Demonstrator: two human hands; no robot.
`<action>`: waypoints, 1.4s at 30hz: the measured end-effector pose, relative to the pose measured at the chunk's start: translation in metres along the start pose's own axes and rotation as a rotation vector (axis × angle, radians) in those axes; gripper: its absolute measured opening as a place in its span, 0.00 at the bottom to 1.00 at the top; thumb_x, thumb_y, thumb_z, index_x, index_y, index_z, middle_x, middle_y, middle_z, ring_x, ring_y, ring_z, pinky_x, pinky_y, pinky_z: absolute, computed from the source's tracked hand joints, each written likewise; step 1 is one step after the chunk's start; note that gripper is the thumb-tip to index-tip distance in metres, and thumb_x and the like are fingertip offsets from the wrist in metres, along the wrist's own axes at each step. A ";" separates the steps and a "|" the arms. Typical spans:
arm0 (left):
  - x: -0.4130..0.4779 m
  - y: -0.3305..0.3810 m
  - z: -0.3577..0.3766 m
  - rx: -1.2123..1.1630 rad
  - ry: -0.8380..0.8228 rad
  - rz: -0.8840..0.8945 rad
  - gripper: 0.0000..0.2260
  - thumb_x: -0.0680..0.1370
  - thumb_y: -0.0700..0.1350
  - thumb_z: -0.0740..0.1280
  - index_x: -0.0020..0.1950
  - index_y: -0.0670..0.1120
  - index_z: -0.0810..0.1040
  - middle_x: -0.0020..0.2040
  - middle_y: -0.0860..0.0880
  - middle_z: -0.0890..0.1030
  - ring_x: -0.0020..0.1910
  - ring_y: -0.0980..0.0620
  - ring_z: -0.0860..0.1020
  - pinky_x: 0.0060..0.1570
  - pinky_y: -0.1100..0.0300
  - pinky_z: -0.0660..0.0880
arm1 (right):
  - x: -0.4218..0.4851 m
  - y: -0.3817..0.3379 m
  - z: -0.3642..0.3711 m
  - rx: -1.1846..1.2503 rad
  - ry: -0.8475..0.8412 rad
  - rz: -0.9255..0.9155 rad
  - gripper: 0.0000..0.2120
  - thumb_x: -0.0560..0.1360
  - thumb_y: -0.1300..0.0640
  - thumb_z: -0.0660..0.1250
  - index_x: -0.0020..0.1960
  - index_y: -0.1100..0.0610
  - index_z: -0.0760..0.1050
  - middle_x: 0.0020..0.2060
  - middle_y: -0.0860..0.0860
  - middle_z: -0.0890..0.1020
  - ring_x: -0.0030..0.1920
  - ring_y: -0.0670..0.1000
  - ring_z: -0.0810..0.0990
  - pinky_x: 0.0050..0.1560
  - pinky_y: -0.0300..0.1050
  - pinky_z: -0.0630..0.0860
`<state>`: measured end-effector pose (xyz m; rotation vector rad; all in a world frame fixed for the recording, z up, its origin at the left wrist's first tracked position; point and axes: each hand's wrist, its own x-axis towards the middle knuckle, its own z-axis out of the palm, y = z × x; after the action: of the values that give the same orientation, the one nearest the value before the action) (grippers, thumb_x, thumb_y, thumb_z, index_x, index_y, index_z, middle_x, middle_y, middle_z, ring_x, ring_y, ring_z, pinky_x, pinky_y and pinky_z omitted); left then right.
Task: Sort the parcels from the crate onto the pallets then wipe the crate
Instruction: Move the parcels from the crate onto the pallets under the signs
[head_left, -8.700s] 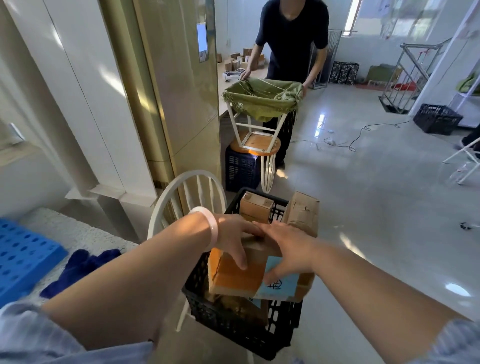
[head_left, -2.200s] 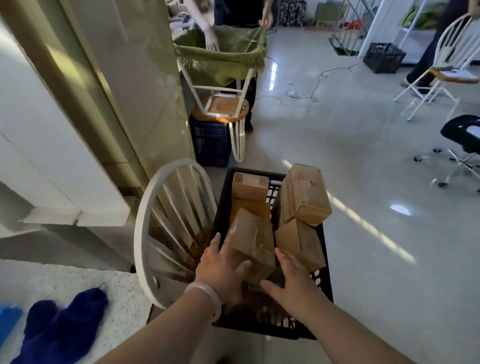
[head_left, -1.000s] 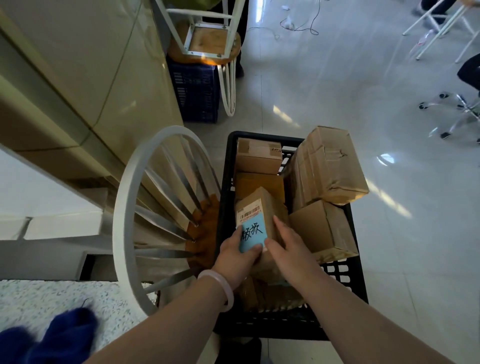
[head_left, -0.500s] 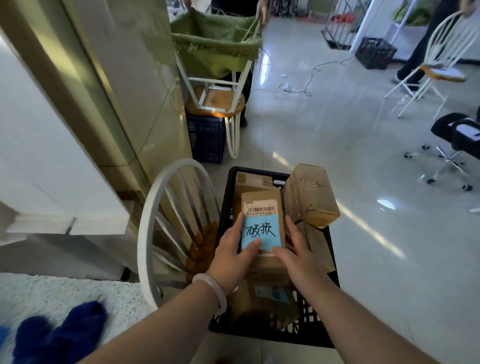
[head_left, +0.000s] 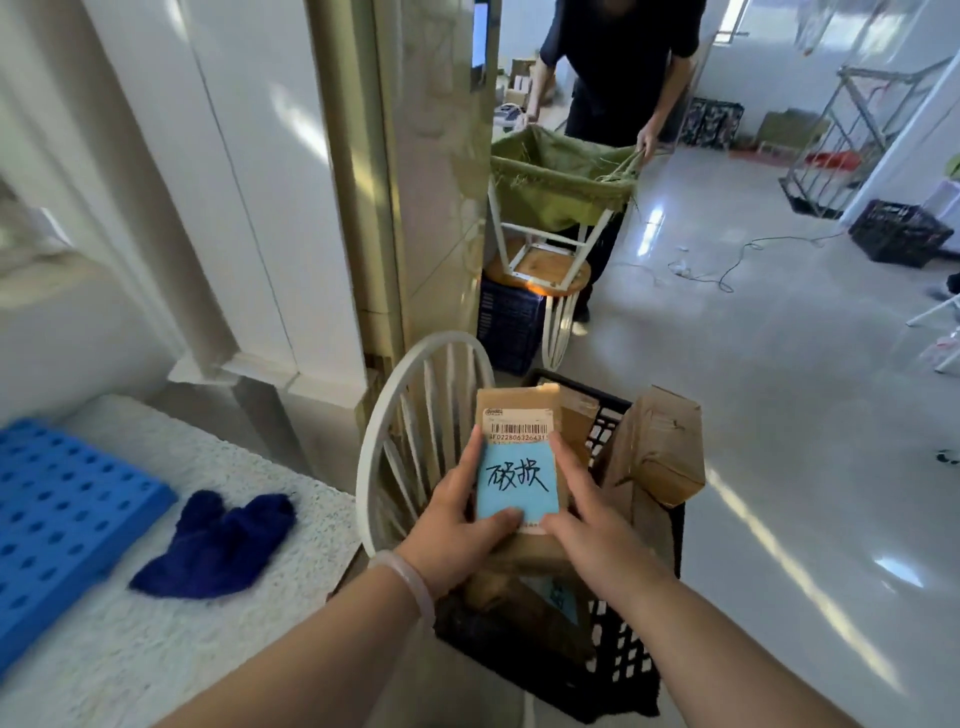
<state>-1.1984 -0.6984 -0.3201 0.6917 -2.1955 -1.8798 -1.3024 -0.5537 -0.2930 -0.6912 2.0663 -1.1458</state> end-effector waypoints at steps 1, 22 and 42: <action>-0.012 -0.003 -0.003 -0.005 0.019 -0.001 0.41 0.69 0.56 0.73 0.70 0.77 0.49 0.69 0.53 0.69 0.65 0.53 0.75 0.62 0.51 0.76 | -0.004 0.000 0.005 0.006 -0.034 -0.021 0.37 0.81 0.58 0.61 0.70 0.21 0.47 0.72 0.43 0.64 0.66 0.46 0.69 0.59 0.42 0.72; -0.201 -0.053 -0.169 0.018 0.647 -0.145 0.36 0.76 0.51 0.71 0.76 0.64 0.51 0.67 0.56 0.69 0.58 0.60 0.75 0.51 0.66 0.78 | -0.007 -0.104 0.240 -0.235 -0.518 -0.362 0.36 0.80 0.47 0.64 0.74 0.28 0.44 0.70 0.44 0.61 0.66 0.47 0.69 0.66 0.50 0.73; -0.277 -0.140 -0.362 -0.004 0.762 -0.304 0.53 0.60 0.72 0.72 0.76 0.69 0.42 0.69 0.55 0.62 0.66 0.56 0.68 0.68 0.52 0.70 | 0.034 -0.187 0.460 -0.291 -0.769 -0.393 0.30 0.80 0.50 0.65 0.74 0.32 0.54 0.67 0.45 0.64 0.65 0.46 0.68 0.68 0.50 0.70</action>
<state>-0.7720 -0.9093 -0.3396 1.5038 -1.6499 -1.3720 -0.9510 -0.9050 -0.3209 -1.4632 1.4639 -0.6060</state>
